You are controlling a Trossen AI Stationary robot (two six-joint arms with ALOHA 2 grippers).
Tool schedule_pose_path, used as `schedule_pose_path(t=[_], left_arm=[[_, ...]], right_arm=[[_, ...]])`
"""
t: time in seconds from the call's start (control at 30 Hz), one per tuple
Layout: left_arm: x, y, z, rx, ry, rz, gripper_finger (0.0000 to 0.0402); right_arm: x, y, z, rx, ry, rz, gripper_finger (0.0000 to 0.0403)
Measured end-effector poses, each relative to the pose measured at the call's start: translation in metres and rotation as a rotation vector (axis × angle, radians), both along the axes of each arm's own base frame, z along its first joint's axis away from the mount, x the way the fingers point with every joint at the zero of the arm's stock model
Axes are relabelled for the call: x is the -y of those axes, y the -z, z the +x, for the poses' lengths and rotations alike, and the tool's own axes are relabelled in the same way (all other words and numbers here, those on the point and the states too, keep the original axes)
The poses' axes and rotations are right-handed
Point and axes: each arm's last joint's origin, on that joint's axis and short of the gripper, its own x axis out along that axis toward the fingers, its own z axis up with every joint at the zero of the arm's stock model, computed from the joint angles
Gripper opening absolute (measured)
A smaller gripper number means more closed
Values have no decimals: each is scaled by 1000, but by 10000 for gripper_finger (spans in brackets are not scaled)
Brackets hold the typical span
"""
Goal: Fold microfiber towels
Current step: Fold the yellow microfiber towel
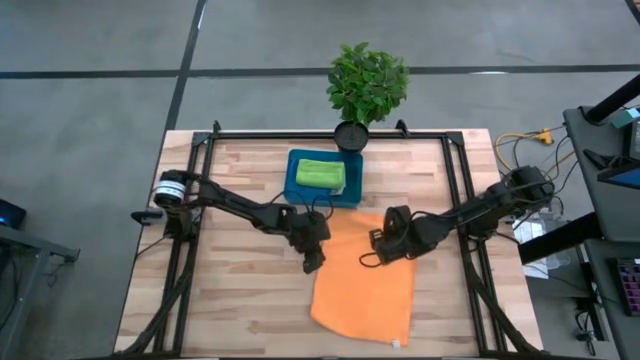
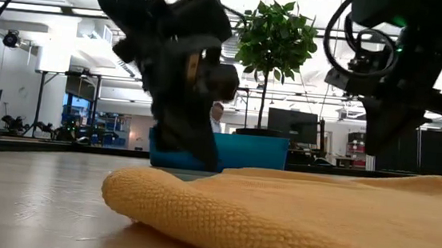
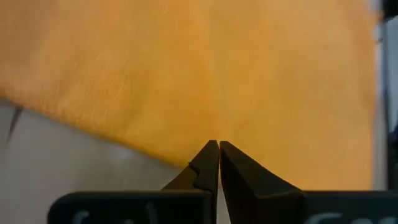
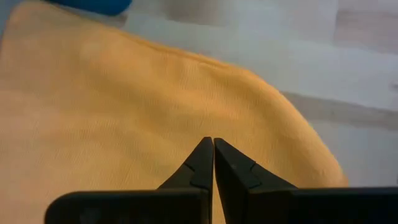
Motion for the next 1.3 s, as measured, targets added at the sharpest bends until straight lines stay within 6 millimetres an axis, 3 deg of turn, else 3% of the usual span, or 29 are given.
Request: schedule_pose_path(t=[0.2,0.3,0.43,0.53,0.73,0.93,1.07,1.3], left_arm=[[6,31,3,-92,105,-143,0],[7,35,0,-159,112,-188,0],[7,23,-22,-346,101,-227,0],[4,10,-32,-385,99,-176,0],[-1,-26,-40,-241,96,-50,0],[-7,-53,-44,-104,23,127,0],[-11,-55,-42,-75,-20,186,0],[-11,-37,-33,-101,-21,176,0]], right_arm=[[-8,-1,-3,16,-17,3,9],[-12,-1,-4,23,-18,9,9],[-16,-1,-5,49,28,30,9],[-17,-1,-3,75,31,52,9],[-20,-3,14,204,-82,79,9],[3,8,17,214,14,58,9],[18,15,15,165,42,94,9],[23,28,2,73,84,131,9]])
